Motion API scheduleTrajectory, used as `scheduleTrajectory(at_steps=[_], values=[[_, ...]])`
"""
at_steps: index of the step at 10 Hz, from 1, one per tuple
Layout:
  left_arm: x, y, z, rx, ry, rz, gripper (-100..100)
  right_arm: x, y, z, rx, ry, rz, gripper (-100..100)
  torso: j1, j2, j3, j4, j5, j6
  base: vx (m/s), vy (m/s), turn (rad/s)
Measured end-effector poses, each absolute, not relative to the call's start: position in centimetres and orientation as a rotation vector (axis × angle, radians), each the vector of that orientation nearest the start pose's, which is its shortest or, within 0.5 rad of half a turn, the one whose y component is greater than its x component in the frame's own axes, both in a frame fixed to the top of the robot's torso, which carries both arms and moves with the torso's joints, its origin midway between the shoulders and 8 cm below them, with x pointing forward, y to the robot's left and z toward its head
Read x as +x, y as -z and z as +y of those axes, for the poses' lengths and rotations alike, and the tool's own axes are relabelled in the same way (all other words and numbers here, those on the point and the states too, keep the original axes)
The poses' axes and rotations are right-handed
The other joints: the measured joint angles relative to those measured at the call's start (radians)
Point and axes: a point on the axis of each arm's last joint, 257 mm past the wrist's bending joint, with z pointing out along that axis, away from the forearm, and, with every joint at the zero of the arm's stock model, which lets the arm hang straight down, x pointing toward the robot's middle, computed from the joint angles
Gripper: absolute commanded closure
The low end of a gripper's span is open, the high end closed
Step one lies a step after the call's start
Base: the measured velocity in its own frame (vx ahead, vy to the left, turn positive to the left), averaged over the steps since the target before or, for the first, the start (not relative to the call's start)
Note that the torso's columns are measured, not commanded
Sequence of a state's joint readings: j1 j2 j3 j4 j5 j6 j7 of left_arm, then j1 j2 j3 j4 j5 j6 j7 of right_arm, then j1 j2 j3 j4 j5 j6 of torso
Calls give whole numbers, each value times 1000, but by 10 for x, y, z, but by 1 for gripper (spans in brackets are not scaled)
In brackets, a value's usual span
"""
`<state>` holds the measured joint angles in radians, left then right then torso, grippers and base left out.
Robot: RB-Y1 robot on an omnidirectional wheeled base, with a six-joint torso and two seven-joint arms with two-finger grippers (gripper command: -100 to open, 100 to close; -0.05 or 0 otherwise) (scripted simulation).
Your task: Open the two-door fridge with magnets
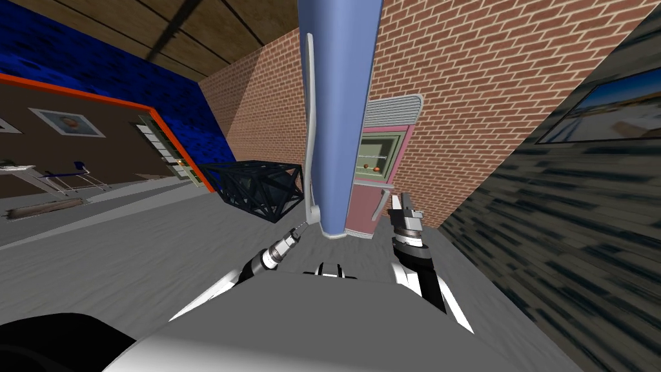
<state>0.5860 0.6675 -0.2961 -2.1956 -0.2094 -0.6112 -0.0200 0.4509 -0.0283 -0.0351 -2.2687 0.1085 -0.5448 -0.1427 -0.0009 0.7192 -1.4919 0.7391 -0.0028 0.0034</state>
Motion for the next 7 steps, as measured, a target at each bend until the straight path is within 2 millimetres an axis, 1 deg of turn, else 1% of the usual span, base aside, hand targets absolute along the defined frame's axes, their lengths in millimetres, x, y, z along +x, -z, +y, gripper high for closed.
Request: scheduleTrajectory(at_steps=[2, 3, 5, 7], values=[[284, 102, 123, -86, 1434, 1372, 100, 343, -42, -267, 555, -1369, 616, 0, -2, 2, 2, 0, 0, 0, 15, 238, -62], [280, 102, 120, -77, 1447, 1376, -100, 343, -42, -267, 555, -1368, 616, 0, 1, 2, 1, 0, 0, 0, 27, 142, 77], [273, 89, 117, -65, 1459, 1377, -100, 343, -42, -267, 556, -1369, 615, 0, -11, 13, 11, -2, -1, -3, 56, -38, 90], [266, 79, 115, -63, 1466, 1385, -100, 343, -43, -267, 555, -1369, 615, 0, -6, 19, 16, 0, 1, -1, 42, -42, 74]])
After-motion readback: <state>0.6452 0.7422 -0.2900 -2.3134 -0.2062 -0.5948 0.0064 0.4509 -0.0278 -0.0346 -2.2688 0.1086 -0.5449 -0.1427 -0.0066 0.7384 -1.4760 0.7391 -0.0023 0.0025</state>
